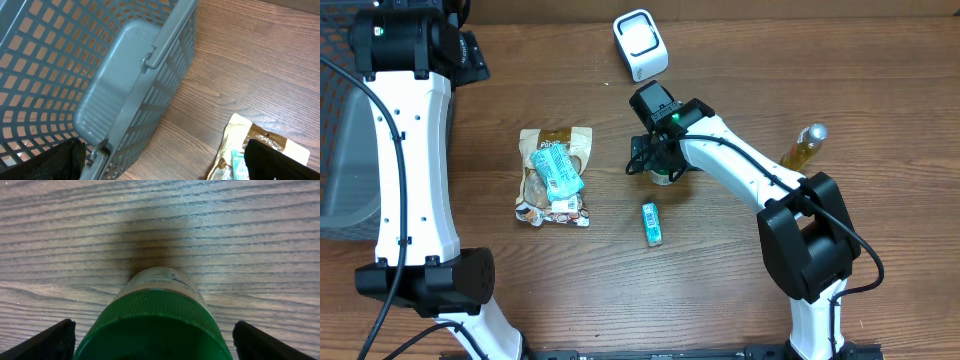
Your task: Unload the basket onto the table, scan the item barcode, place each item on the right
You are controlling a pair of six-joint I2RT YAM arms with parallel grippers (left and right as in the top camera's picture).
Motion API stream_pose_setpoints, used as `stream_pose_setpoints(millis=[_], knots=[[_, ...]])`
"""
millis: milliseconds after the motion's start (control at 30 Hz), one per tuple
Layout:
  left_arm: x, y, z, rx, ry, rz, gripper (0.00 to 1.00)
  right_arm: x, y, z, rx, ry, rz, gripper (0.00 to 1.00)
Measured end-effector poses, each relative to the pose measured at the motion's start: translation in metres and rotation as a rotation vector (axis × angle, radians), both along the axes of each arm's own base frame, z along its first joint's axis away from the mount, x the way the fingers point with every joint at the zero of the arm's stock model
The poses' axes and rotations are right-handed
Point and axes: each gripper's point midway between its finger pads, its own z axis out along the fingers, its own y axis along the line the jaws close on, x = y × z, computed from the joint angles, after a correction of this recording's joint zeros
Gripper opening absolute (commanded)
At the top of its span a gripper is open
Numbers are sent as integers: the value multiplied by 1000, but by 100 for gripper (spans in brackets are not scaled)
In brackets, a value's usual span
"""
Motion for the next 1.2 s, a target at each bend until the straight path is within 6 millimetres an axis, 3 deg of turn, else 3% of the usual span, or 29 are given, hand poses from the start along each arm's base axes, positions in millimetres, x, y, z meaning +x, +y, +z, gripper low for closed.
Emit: stream_pose_setpoints(millis=[1200], knots=[[0,0,0,0,0,0,99,6,4,2,17,-27,0,96]])
